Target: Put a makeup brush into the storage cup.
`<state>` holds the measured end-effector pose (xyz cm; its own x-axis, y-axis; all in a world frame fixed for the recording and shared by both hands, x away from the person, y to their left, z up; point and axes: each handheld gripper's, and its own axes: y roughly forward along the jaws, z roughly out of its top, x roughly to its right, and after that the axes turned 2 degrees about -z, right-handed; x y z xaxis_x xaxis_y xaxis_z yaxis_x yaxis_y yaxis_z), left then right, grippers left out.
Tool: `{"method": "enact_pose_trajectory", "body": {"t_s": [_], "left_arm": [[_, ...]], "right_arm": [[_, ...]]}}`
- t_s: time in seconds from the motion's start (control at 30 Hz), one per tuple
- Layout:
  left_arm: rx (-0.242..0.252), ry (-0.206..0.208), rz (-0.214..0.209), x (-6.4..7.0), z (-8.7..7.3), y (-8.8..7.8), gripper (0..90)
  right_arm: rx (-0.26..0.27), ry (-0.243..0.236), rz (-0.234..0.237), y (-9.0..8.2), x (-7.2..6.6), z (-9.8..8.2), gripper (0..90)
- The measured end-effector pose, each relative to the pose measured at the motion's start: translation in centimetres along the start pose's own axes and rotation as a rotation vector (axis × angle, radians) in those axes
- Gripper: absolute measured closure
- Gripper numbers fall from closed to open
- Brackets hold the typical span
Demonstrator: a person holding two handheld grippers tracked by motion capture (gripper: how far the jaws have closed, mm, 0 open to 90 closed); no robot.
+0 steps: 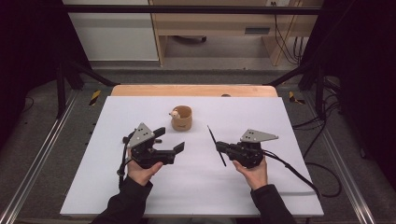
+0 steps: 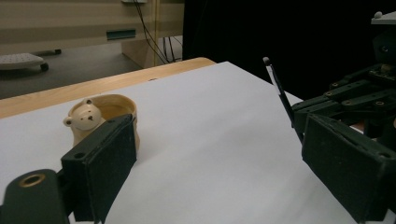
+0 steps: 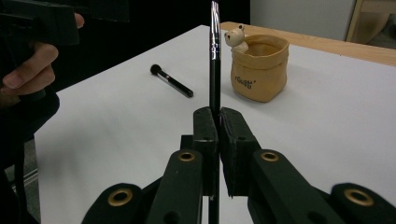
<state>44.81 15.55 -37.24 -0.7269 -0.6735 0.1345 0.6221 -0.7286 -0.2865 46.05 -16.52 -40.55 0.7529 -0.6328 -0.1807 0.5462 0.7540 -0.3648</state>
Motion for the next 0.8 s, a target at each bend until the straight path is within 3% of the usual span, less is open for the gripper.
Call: {"method": "enact_pose_trajectory", "body": {"t_s": [0.8], "left_arm": [[0.033,-0.025,-0.073,1.8,0.9,3.0,11.5]], "right_arm": [[0.013,0.005,0.014,0.1,-0.2,-0.1,85.9]]}}
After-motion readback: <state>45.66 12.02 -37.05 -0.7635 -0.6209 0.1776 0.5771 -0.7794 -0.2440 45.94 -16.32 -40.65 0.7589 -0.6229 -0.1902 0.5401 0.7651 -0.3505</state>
